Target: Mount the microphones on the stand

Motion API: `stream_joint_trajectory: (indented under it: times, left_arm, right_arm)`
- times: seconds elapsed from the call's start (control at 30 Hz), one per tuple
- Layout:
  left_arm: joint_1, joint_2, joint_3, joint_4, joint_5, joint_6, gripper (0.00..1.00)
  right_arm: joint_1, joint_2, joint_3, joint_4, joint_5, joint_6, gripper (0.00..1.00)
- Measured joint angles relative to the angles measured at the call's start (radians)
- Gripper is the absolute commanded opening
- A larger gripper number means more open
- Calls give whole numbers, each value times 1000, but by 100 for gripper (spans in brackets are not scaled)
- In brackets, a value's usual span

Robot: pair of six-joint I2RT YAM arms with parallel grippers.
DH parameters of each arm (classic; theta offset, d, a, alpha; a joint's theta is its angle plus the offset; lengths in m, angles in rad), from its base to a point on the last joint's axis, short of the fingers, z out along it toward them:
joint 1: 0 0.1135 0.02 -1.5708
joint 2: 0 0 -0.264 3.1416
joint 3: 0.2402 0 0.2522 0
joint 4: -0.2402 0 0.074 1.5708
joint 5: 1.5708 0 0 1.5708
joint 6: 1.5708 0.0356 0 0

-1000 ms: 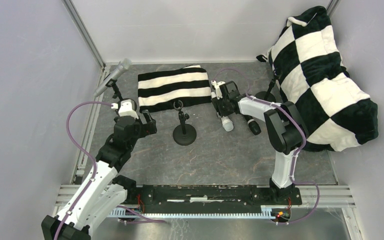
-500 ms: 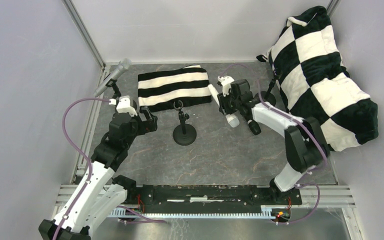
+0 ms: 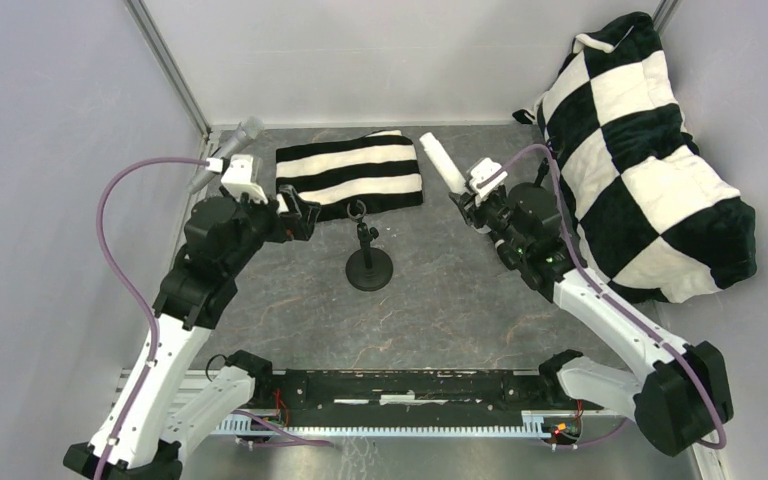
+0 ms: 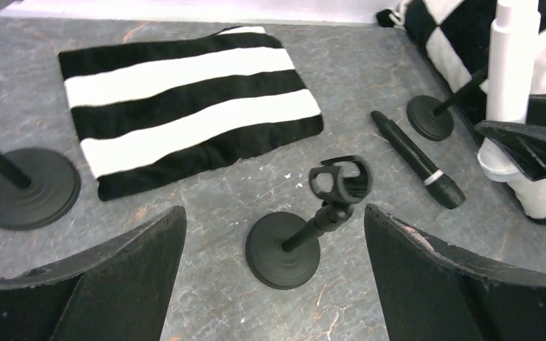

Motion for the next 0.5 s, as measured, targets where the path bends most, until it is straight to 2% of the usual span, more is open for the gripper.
stream_joint_trajectory:
  times: [0.23,0.5]
  left_arm:
    - [0,90,186,-57,131,74,100]
    - [0,101,323,-83,290,157,100]
  right_arm:
    - [229,-85,0,39,60,-295,0]
    - [398,-98,0,-30,147,-698,0]
